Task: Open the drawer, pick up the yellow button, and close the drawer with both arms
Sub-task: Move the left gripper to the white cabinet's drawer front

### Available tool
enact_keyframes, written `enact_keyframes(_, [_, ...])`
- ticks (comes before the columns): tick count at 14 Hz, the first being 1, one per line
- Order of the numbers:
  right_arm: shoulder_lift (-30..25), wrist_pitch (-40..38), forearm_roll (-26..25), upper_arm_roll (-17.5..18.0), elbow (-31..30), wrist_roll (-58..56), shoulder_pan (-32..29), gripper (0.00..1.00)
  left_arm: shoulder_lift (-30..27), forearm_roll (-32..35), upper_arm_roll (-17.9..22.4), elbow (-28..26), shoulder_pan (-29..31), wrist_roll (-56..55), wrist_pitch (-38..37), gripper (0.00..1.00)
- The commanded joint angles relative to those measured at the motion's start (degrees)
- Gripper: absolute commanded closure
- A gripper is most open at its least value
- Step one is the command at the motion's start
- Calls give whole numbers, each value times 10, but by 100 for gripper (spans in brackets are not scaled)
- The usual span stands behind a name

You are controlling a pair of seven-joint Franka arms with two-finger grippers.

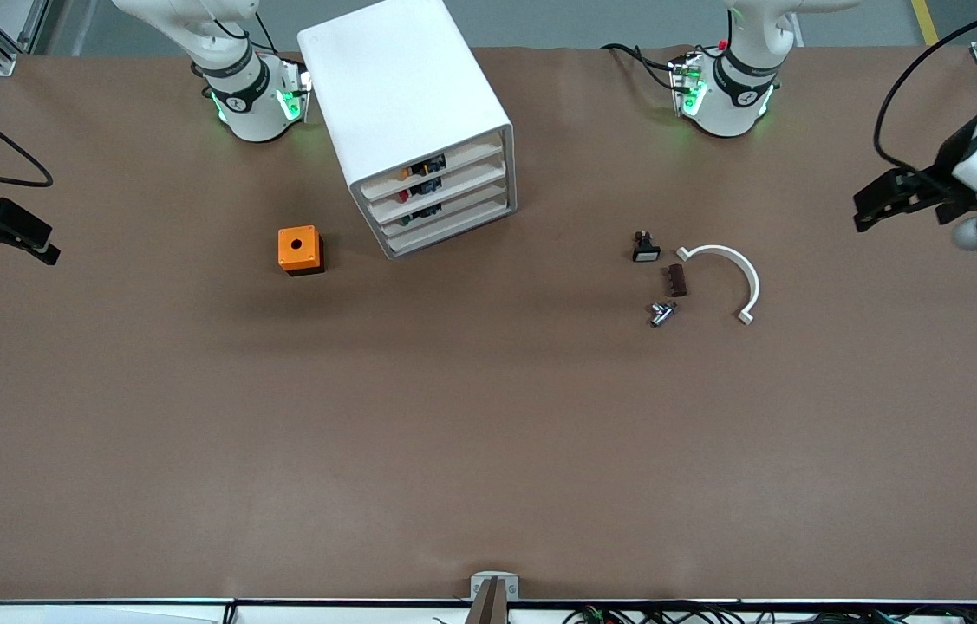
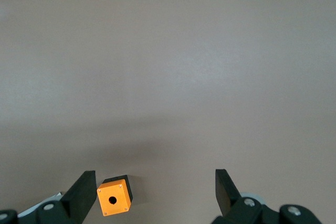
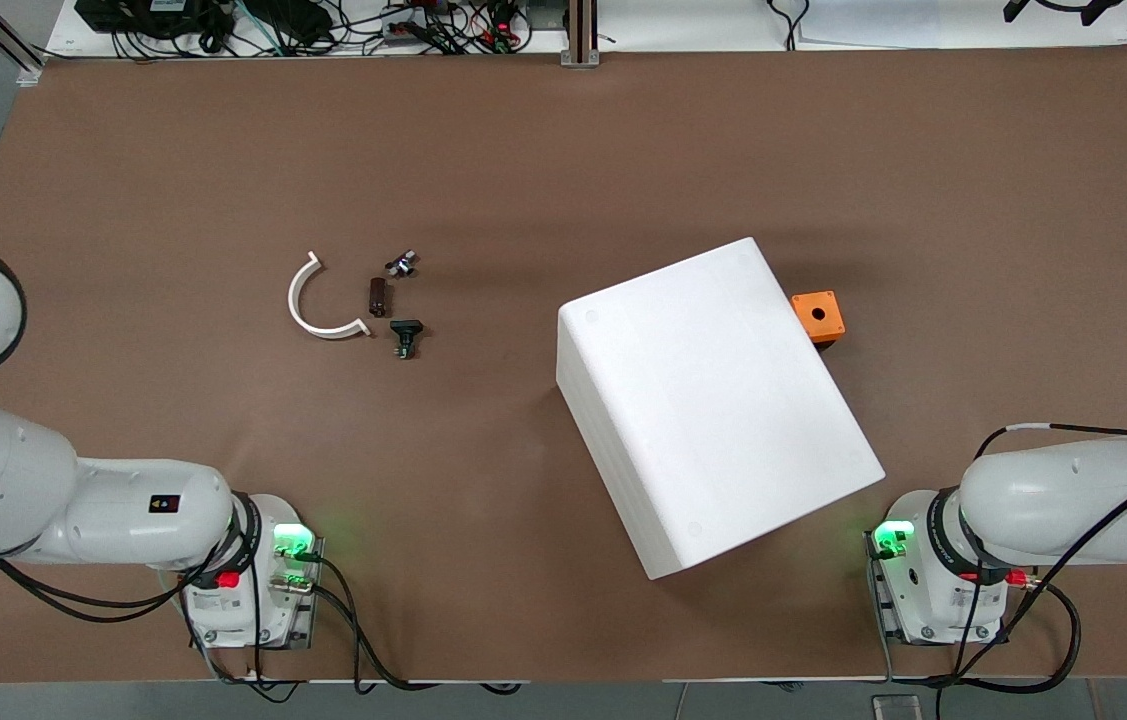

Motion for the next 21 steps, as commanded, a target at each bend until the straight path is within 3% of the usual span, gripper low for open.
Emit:
enact_keyframes(1, [-5,0,-8,3,-3,-7,-4,0,64,36,-4,14,-57,-43,3,0])
enact_keyframes(5, [-6,2,-7,3,-3,-7,-2,0,154,34,-4,55,-105,-148,38,0])
enact_keyframes(10, [-6,1,-7,5,-2,-6,0,0,223,20,-5,56,-164,-307,94,0])
enact_keyframes(16, [-5,2,-3,5,-2,-6,0,0,279,-60,-5,56,-216,-539,98,0])
enact_keyframes(21, [-5,2,-3,5,-2,-7,-1,0,289,-150,-5,52,-232,-707,101,0])
